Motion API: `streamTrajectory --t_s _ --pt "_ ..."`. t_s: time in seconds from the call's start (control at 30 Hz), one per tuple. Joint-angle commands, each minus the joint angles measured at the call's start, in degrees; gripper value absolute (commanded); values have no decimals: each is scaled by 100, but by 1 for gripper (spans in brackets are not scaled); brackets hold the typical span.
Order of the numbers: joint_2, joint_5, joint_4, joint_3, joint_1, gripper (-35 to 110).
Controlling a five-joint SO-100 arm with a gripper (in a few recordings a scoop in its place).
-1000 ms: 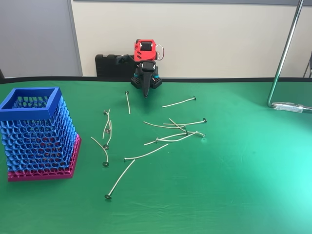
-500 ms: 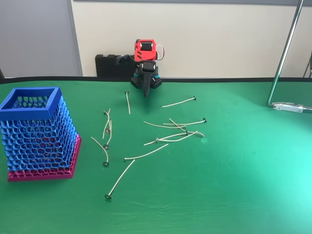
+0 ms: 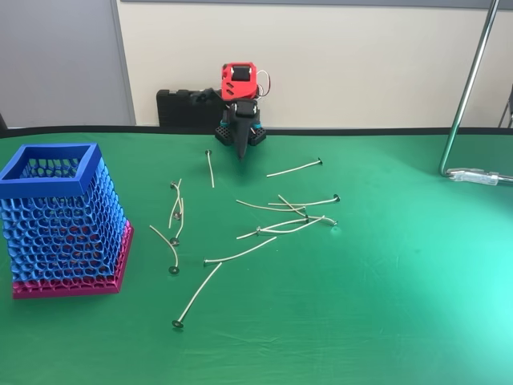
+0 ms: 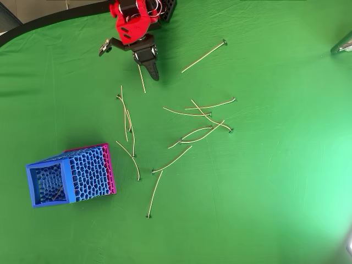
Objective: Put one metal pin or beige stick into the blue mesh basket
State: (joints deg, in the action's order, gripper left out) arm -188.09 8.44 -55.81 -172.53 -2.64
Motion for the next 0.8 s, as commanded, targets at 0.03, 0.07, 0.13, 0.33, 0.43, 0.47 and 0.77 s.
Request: streamTrajectory --t_s 0.03,0.07,0.13,0.33,0.43,0.47,0.77 --pt "396 0 -35 554 -44 0" --pt "483 -9 -79 650 -62 0" --pt "650 -26 -220 879 -114 0" --pt "1301 -97 -369 1521 -202 0" --pt "1749 -44 -413 1890 -202 0" --pt "1995 9 -457 2039 -202 0" --pt "4192 554 -264 3551 -246 0"
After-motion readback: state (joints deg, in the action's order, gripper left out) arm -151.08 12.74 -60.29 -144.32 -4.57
